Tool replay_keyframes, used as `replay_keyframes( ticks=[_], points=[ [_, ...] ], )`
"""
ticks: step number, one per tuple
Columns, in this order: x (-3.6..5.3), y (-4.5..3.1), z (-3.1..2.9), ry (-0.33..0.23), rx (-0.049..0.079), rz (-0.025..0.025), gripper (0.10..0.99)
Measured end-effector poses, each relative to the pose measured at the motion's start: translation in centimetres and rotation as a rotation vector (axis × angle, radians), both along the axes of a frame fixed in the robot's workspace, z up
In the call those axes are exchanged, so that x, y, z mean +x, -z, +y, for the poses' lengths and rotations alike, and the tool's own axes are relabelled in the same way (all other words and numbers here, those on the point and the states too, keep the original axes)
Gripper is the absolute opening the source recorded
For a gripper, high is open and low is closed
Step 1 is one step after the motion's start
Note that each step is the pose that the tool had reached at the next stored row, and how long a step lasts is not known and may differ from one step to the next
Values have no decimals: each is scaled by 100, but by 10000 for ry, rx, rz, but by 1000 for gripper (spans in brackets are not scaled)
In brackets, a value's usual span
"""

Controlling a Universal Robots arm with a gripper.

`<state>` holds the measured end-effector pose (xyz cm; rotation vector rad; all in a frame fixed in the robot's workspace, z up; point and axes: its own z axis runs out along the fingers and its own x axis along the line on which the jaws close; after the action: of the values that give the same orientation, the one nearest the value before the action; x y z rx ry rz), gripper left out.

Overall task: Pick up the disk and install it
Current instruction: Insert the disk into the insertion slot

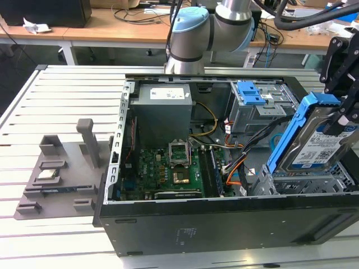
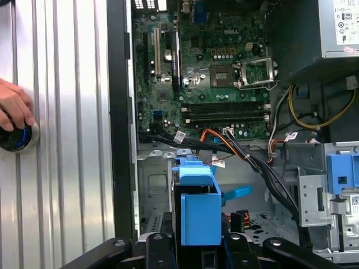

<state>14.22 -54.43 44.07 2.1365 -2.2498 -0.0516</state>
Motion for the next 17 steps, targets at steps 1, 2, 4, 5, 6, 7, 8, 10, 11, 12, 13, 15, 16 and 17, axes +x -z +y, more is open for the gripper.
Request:
replay_keyframes(
  ticks=[1,2,4,5,6,7,8,10,11,12,13,15,16,17],
  points=[
    [6,9,0,2,-1,0,361],
    [8,17,0,2,-3,1,361],
    [9,68,1,3,0,0,361],
    [9,123,1,2,-2,0,361],
    [9,163,1,2,-2,0,361],
    [9,199,1,2,-1,0,361],
    [9,244,0,2,-1,0,361],
    [9,314,1,2,-1,0,361],
    [9,356,1,2,-1,0,361],
    [9,376,1,1,-1,0,361],
    [9,394,0,2,-1,0,361],
    [9,433,1,2,-2,0,361],
    [9,449,1,2,-2,0,361],
    [9,467,1,2,-2,0,361]
  ],
)
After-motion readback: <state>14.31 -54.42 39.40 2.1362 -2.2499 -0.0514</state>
